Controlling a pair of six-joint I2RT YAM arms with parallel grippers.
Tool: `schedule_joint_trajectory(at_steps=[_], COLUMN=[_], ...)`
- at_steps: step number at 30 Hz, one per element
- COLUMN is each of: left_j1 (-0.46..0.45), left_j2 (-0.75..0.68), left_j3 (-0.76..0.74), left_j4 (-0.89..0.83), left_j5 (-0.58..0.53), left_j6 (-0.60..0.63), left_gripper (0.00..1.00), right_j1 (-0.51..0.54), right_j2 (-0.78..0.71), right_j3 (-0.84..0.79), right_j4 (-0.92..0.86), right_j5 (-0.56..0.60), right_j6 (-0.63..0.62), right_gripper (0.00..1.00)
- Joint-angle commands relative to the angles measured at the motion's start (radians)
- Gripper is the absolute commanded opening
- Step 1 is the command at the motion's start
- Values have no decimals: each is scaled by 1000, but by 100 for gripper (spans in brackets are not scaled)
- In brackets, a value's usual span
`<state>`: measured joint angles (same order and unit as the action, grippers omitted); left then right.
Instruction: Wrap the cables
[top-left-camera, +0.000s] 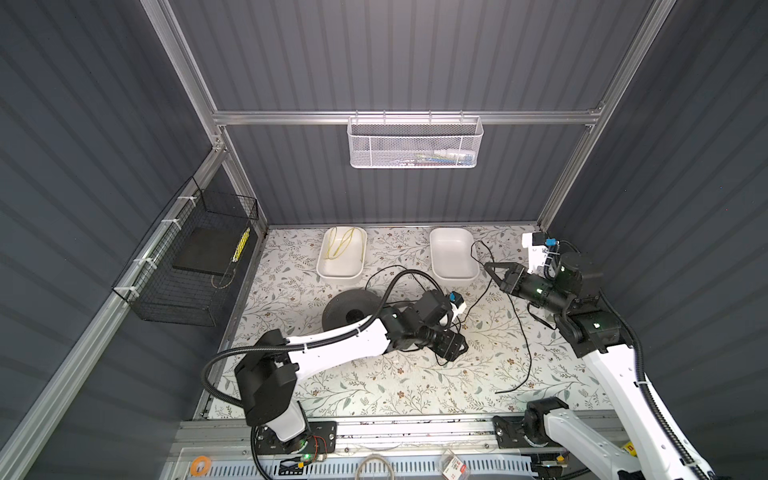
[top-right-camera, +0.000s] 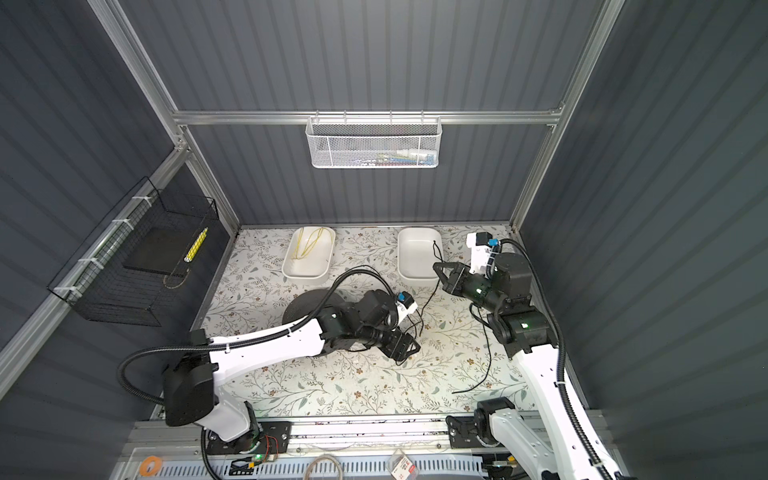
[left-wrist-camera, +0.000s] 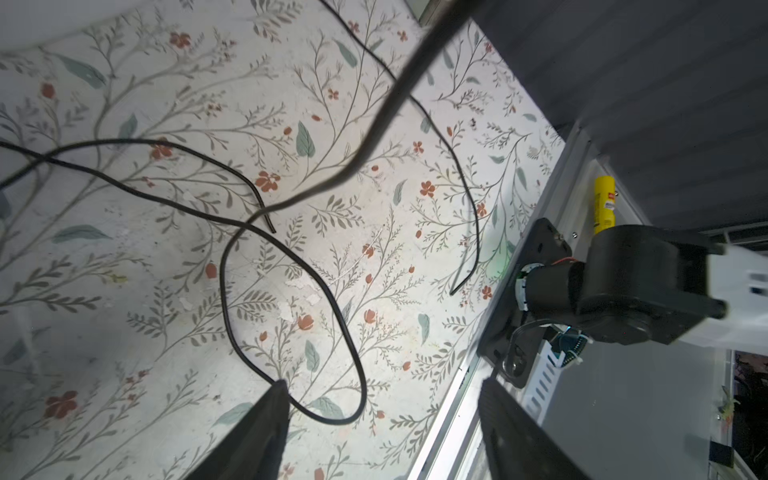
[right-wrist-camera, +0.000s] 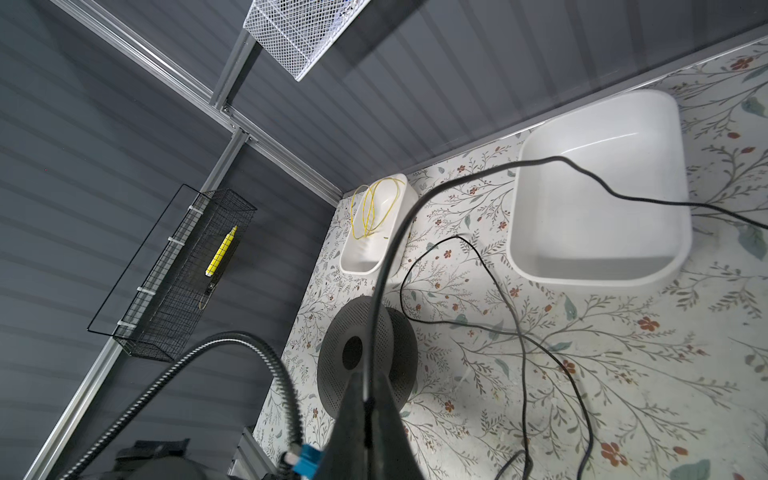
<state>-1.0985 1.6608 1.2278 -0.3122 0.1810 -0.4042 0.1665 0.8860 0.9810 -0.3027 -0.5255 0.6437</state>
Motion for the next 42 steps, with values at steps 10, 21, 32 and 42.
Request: schedule_joint_trajectory(at_steps=[10, 21, 32, 42], left_j1=[-17, -55, -66, 131], left_j2=[148, 220, 111, -220], left_j3=[74, 117, 99, 58], left_j4=[39, -60, -121, -188], left_j5=[-130, -231, -396, -428], left_j6=[-42, -8, 15, 67], left_gripper=[51, 46, 0, 0], right_j1=[2, 2, 0, -72], right_j2=[-44, -53, -58, -50], right_j3=[-51, -75, -79, -166], right_j4=[31, 50, 17, 3], right_j5=[10, 22, 66, 81], right_j6=[19, 30, -6, -38], right_gripper=[0, 0, 0, 0])
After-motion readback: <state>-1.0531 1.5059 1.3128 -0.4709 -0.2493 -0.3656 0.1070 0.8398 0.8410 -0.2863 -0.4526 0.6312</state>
